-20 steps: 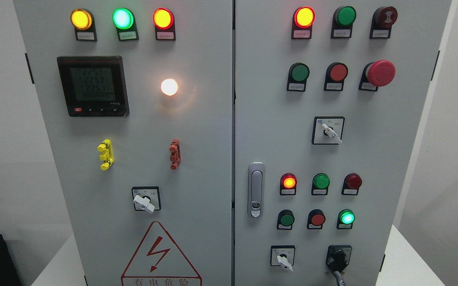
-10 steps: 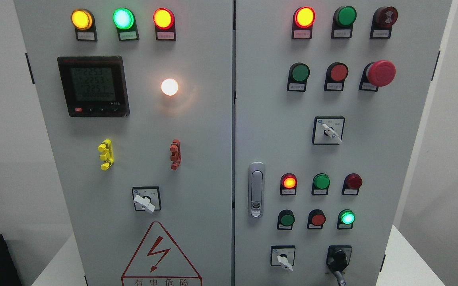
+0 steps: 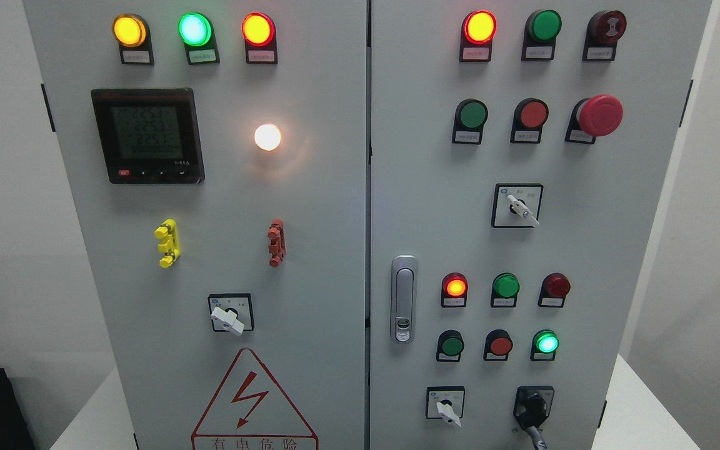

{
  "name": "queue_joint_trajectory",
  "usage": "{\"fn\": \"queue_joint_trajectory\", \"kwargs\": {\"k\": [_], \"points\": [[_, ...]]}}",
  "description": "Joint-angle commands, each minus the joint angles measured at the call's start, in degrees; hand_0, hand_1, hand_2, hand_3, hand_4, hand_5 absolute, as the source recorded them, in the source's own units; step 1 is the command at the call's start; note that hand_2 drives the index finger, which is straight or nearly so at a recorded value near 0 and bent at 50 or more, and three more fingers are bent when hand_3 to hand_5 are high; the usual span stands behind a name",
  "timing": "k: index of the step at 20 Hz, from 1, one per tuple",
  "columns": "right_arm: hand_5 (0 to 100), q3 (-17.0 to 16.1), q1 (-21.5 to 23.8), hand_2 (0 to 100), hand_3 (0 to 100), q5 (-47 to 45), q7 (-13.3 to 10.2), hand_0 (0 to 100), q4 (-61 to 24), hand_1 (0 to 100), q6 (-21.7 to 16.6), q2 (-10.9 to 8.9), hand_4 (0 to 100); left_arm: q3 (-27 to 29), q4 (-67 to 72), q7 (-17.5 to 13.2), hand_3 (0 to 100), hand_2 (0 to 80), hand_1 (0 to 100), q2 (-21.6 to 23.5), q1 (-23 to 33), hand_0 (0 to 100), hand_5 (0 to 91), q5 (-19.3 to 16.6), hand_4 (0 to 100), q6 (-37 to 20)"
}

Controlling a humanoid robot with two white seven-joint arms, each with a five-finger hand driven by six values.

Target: Trip black knob to open circuit

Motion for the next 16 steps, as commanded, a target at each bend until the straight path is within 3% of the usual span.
{"fn": "queue_joint_trajectory", "kwargs": {"k": [1,16], "points": [[100,-0.2,-0.9,8,100,0.0,1.6,0,-3.4,6,-1.8,-0.22,100,0.1,0.0,0.0,0,0.0,39,0.0,-0.1,12,0.0,0.1,0,-0.1],[100,-1.1,-0.7,9,100,-0.7,1.4,0,-3.3,7,-1.8,-0.58,100,0.1,0.0,0.0,0,0.0,39,-0.1,-0.1,12,0.0,0.1,0,-0.1]]}}
